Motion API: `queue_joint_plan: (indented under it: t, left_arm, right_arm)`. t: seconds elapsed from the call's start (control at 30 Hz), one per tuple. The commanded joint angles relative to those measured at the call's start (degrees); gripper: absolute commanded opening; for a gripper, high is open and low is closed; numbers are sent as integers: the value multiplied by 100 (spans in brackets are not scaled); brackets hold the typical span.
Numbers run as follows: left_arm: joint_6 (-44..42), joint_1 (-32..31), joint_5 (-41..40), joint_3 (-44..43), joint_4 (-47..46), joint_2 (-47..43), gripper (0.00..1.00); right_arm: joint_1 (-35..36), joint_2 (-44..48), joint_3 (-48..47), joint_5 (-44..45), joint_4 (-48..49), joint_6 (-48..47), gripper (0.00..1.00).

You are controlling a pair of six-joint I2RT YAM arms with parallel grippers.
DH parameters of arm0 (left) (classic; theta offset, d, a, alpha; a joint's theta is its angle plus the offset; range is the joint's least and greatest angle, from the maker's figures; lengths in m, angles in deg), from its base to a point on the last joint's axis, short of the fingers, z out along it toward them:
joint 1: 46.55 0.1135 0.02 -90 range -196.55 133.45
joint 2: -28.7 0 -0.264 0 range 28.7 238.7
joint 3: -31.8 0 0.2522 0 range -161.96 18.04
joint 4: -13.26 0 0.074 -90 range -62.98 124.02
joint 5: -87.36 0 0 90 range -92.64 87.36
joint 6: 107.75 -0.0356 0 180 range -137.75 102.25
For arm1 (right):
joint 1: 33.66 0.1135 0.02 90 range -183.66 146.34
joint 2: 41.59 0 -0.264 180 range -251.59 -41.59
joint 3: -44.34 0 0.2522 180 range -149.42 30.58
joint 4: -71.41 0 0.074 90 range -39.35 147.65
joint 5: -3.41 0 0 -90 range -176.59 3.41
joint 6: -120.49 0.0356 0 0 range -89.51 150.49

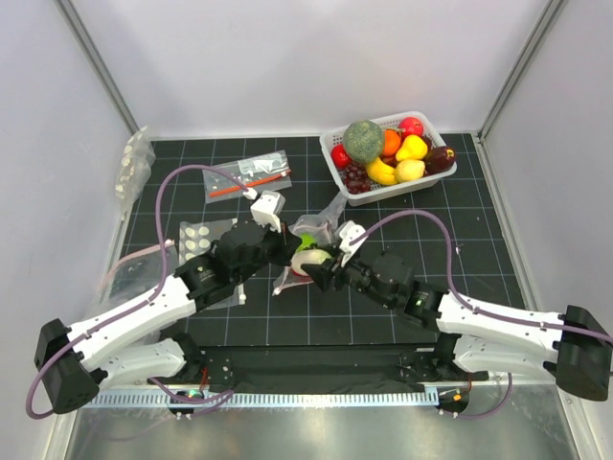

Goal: Place the food in the zip-top bag and seal the zipper
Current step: Place the fake vegetable in the zipper food storage bag.

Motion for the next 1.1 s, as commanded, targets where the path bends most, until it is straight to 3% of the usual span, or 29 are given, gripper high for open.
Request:
queue_joint_plan:
  t: [0.0,0.27,0.67,0.73,0.77,0.8,0.83,0.87,1.07]
  left_arm:
    - [201,-4,345,-272,-72,-209,0]
    - [368,-4,714,-447,148,-104,0]
    - [456,-4,1136,-465,174,-156,0]
    - [447,-4,1076,-465,192,-182,0]
    - [421,-4,1049,-457,192,-174,0]
    - [412,-4,1005,-465,218,-165,0]
    - [403,-4,953,-465,218,-165,0]
    - [368,-4,926,-474,244,-139,0]
    - [236,4,496,-536,420,-51,0]
  right_arm:
    - [298,-29,131,1304,981,-863,1]
    - [396,-266,474,2204,2037,-1567,1]
    - [395,-2085,764,2389,4577,-2508,5]
    - [395,-2112,738,2530,4579,-2298,20]
    - [395,-1981,660,2512,3925,-2184,35]
    - [395,-1832,528,2329,3371,-2026,66]
    - [395,-1578,179,2232,2800,-1746,74]
    - [395,-1489,54,2135,2063,-1639,78]
    - [395,-681,281,1607,1768,-1146,82]
